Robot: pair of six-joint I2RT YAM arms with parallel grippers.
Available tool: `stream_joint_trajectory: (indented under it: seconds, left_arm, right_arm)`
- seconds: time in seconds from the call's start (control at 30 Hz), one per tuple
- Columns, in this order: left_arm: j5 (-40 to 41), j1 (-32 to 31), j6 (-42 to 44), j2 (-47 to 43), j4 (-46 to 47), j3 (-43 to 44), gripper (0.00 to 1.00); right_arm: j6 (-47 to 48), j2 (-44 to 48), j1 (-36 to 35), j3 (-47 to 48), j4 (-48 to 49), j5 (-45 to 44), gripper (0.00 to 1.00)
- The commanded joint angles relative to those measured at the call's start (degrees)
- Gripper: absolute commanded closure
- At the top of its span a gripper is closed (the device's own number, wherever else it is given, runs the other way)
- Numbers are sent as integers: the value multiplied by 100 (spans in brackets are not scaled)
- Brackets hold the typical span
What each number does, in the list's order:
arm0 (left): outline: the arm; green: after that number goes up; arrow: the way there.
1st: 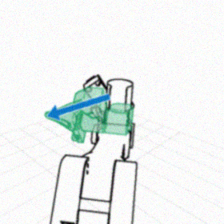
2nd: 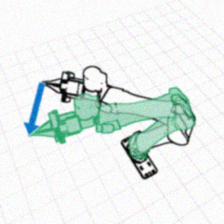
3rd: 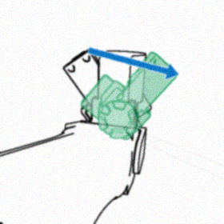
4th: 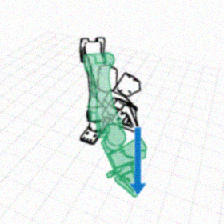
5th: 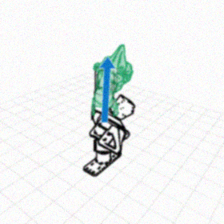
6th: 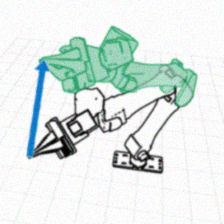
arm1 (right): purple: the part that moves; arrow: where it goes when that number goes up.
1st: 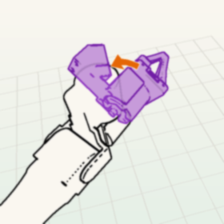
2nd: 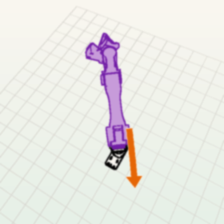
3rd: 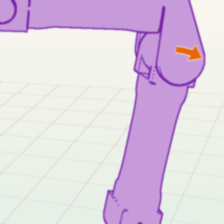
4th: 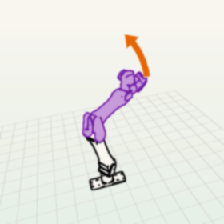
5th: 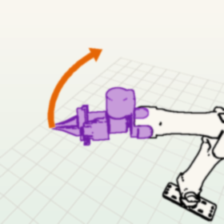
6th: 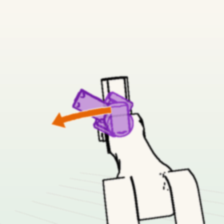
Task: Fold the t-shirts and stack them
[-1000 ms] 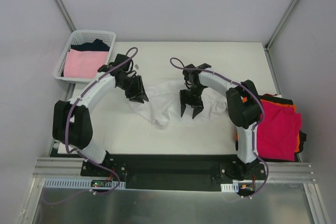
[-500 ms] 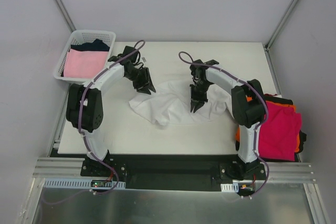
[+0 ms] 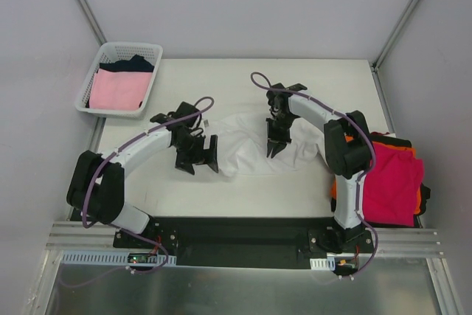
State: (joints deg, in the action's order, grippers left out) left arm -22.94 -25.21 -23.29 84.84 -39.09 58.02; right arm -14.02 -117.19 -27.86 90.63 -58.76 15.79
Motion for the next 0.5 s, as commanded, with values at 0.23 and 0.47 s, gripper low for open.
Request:
stream_joint_trajectory:
  seconds: [0.23,0.47]
  left_arm:
    - [230,-353,-105,384,630,-20,9]
    - [-395,-572,-229,1007,1035,938,9]
  right_arm:
    - [128,170,-88,-72,-171,21,79]
    - [189,451,-88,-370,-162,-155,78]
